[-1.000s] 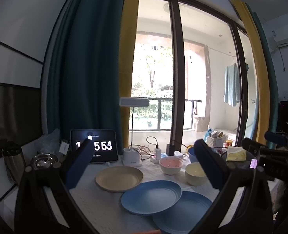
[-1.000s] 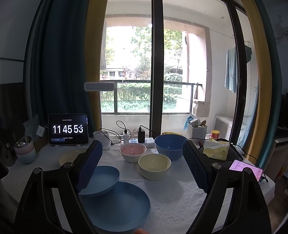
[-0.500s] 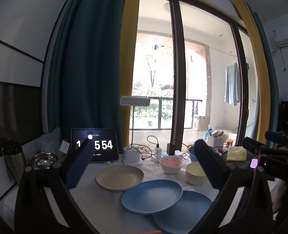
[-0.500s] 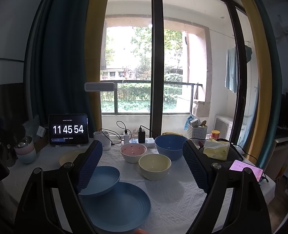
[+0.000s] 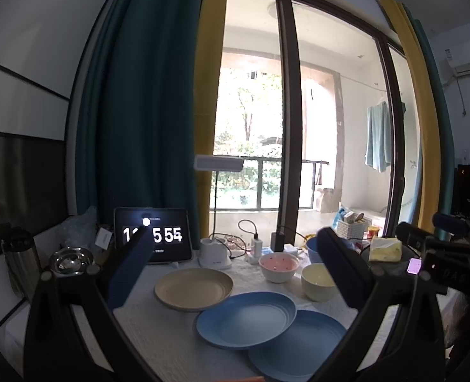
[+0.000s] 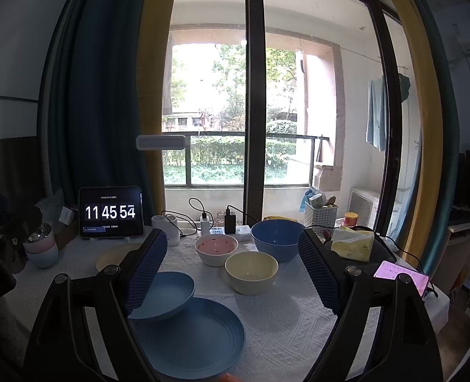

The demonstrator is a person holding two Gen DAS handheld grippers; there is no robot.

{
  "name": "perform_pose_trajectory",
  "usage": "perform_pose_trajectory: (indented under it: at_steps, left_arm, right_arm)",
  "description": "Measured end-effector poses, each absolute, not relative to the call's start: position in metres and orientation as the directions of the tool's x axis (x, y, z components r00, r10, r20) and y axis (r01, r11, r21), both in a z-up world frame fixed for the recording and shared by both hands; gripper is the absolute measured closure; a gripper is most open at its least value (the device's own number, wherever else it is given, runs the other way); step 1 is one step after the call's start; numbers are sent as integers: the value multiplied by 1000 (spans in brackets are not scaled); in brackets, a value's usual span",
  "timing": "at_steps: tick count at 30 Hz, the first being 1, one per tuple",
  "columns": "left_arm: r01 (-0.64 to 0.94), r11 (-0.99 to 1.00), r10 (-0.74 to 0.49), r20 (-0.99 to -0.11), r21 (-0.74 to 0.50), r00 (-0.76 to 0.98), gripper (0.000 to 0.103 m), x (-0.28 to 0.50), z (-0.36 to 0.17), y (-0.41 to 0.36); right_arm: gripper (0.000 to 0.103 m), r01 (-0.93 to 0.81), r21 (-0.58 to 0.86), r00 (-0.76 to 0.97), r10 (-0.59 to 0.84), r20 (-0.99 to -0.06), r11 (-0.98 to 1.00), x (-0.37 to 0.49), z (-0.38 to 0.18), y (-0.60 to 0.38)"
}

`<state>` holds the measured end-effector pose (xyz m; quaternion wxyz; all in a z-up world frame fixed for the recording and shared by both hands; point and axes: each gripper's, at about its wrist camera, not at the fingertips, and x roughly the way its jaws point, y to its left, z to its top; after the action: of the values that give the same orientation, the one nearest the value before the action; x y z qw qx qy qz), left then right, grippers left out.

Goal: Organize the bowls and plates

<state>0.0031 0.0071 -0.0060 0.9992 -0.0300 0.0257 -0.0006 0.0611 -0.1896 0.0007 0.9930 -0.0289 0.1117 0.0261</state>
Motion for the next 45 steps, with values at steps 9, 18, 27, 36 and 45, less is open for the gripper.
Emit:
perform_pose_trajectory:
  at_steps: [9, 18, 27, 36, 45]
  left_arm:
    - [-1, 998, -2, -50, -60, 999, 1, 5, -6, 5]
    - [-1, 998, -2, -52, -61, 999, 0, 6, -6, 6]
    - [7, 998, -11, -61, -69, 998, 0, 7, -8, 7]
    - [7, 997, -13, -73, -74, 997, 0, 10, -13, 7]
    - [-6, 996, -6, -139, -90, 990, 0, 32, -28, 8]
  right_arm:
    - [16, -61, -49, 973, 48, -226, 997, 61, 1, -192]
    - [16, -61, -50, 973, 48, -225, 997, 60, 1, -192]
    - [16, -60, -49, 971, 47, -233, 997, 62, 2, -195]
    - [16, -59, -52, 970, 45, -241, 997, 68, -3, -195]
    - [16, -75, -50, 954, 58, -293, 996, 85, -18, -195]
